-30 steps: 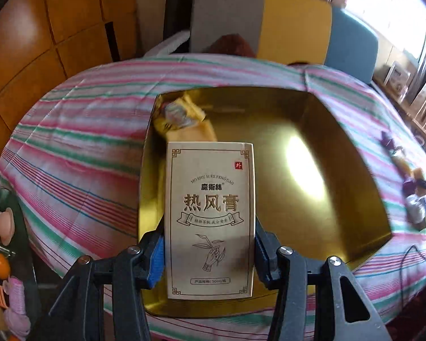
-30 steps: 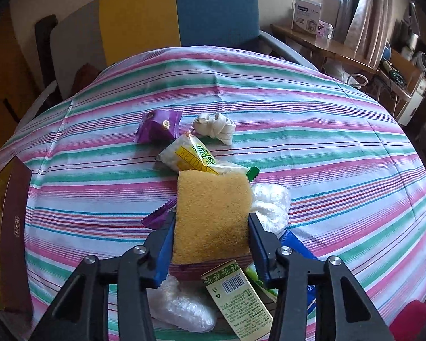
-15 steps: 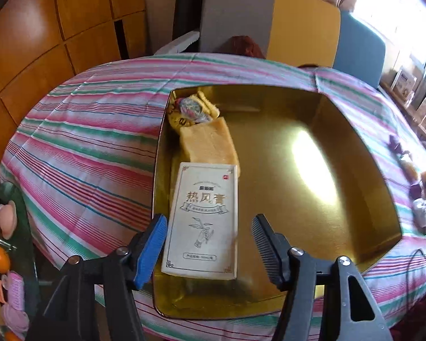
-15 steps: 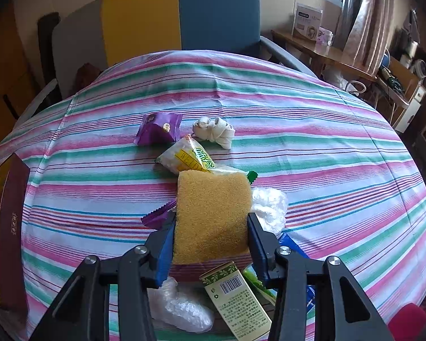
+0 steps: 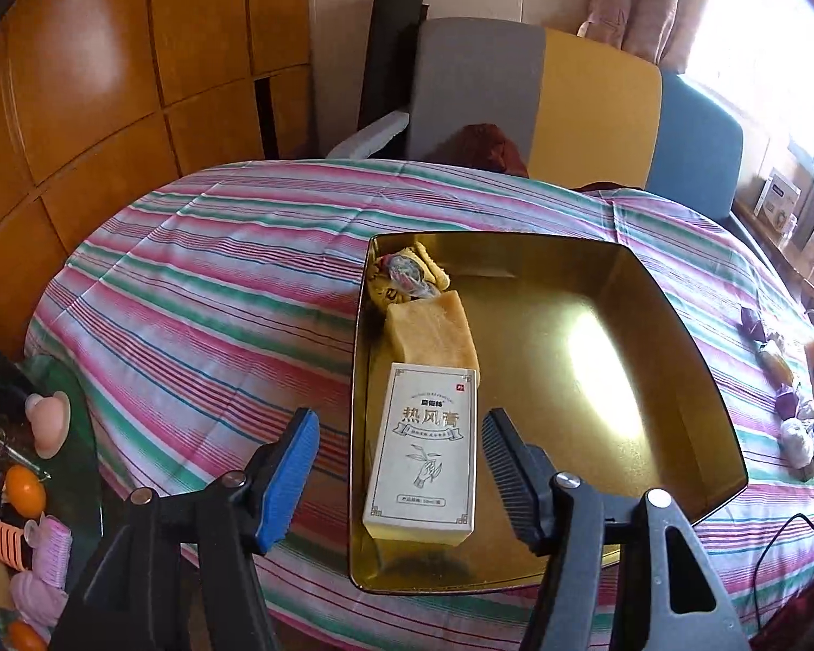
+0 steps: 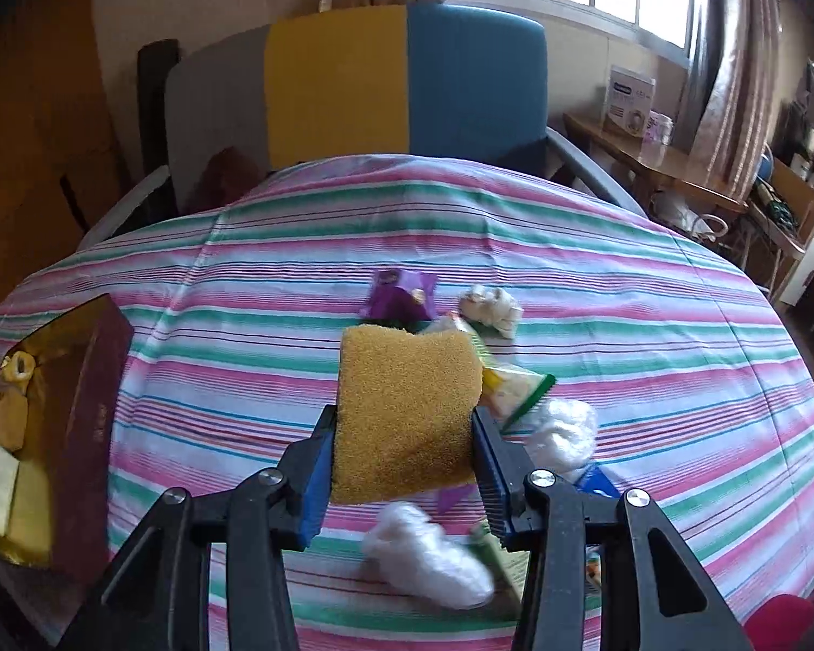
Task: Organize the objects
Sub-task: 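Lower the medicine box into the tray and open the left tool, then carry the second sponge into the tray and open the right tool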
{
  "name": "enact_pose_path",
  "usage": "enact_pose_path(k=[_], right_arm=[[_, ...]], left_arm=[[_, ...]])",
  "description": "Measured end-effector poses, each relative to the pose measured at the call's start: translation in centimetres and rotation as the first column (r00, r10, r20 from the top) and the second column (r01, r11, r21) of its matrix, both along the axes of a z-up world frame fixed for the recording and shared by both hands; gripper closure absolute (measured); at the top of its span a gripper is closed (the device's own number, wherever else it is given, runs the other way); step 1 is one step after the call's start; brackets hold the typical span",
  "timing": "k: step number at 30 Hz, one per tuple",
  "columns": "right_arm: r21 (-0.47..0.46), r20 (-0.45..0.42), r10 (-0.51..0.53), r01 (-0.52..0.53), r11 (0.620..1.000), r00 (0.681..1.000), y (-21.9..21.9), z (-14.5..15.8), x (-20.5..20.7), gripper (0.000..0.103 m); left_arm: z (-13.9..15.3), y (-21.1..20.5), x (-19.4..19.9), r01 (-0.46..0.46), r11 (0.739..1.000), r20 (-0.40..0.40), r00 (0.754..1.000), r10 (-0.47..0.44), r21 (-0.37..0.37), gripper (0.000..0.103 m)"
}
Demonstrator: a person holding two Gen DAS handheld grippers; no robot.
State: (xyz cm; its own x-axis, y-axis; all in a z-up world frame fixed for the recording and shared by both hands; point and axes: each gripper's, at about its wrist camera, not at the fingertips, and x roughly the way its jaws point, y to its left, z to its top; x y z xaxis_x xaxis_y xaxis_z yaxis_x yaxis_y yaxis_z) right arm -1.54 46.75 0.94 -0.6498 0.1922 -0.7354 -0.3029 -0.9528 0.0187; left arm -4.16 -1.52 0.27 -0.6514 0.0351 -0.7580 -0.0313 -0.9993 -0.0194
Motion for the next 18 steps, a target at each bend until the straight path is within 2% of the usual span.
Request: enact_pose_path(k=[3,7,13,18], right_arm=[[-0.016,-0.021,0.112,-0.113,0.994,0.993,-4.5,1.2,-0.4,0.056],[-0.024,-0.041,0.296,-0.297,0.955,0.954,-12.0,2.6,-0.7,0.056],[-0.048,-0.016,0.530,-0.530,0.847,0.848,-22.9,2.0,-1.4,0.056],[-0.104,0.070,0.626,-0.618,0.779,0.777,-29.2,-1.4,-3.0,0.055]], left_arm=[[-0.2,-0.3,0.1,-0.003,1.000,0.000,1.000,0.003,0.008,0.040],[-0.6,-0.6,0.2,-0.008,1.000,0.005,1.000,0.008,0.017,0.040],[-1.0,-1.6,0.3,-0.032,0.999,0.013,0.999,0.032,0.034,0.040],[-1.2,-3.5,0.4,-0.077,0.996,0.016,0.997,0.076,0.049,0.040]])
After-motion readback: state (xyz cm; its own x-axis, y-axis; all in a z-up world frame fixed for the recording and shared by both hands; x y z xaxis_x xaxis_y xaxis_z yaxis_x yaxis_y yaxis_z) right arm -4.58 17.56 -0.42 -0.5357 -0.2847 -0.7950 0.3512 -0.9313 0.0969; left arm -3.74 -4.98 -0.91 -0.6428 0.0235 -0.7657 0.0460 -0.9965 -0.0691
